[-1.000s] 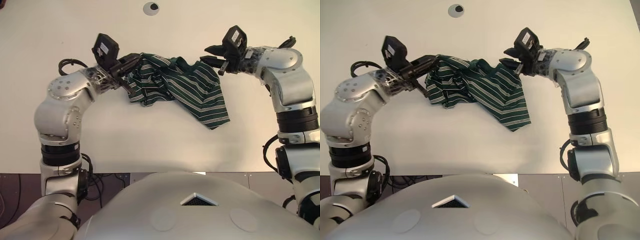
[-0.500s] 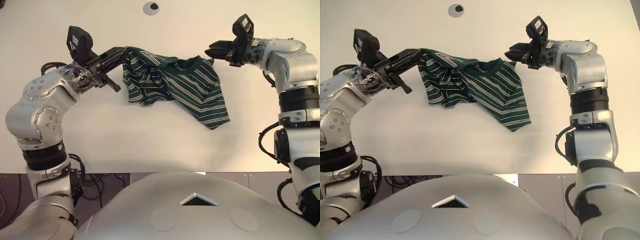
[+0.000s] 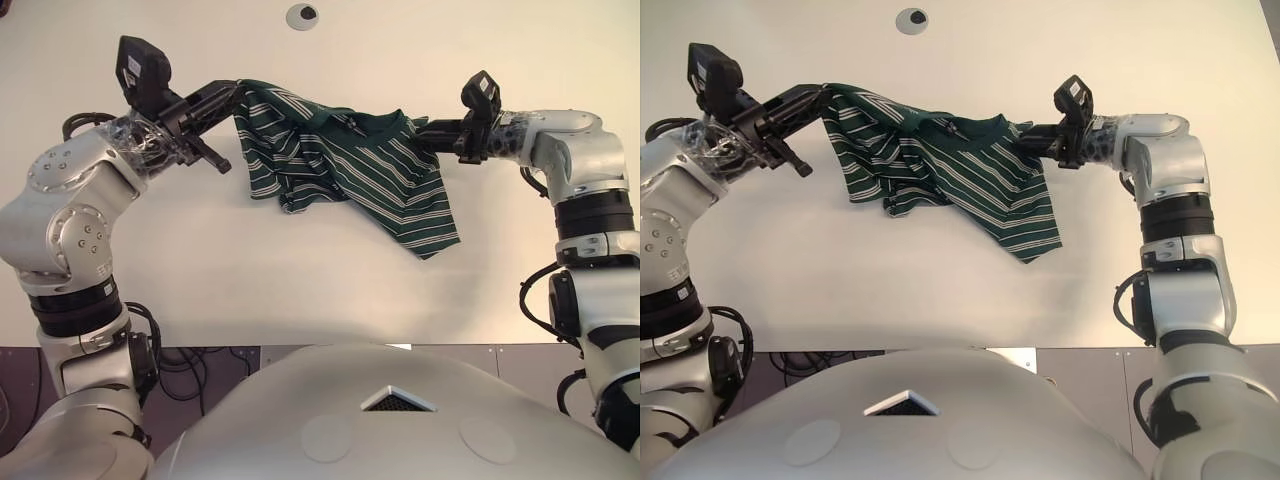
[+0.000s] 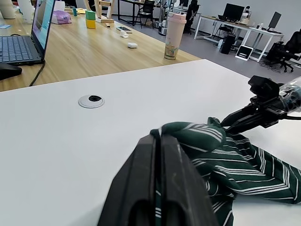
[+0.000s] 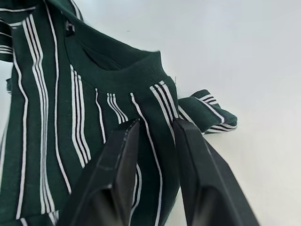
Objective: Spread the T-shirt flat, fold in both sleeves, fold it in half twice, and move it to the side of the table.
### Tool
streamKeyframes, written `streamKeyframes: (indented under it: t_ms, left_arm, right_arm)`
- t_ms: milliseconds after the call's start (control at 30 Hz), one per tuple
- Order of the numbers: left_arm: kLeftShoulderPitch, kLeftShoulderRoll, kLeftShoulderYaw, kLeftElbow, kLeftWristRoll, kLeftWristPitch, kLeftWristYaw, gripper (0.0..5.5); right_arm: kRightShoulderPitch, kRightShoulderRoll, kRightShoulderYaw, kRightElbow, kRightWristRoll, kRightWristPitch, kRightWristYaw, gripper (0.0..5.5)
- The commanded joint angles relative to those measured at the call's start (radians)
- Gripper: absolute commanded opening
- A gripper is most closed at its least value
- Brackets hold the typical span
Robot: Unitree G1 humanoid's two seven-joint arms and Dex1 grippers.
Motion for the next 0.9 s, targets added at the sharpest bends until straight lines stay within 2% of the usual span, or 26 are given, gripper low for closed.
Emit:
streamKeyframes:
  t_ms: [33,300,567,900]
  left_arm:
    - [-0.021,0.027,0.008,0.016,0.001,-0.010,0.001,0.03]
    - [-0.022,0.033,0.009,0.024,-0.002,-0.017,0.004,0.03]
    - [-0.031,0.037,0.005,0.033,-0.003,-0.025,0.004,0.00]
    - [-0.041,0.037,0.010,0.038,-0.010,-0.025,0.005,0.00]
  right_arm:
    - [-0.009,-0.022,-0.016,0.030,-0.016,-0.020,0.001,1.28]
    - [0.019,-0.037,-0.014,0.019,-0.012,-0.020,0.034,1.28]
    - [0.054,-0.039,-0.011,-0.025,-0.018,-0.013,0.057,0.03]
    - [0.032,-0.055,-0.054,-0.112,0.010,0.012,0.053,0.03]
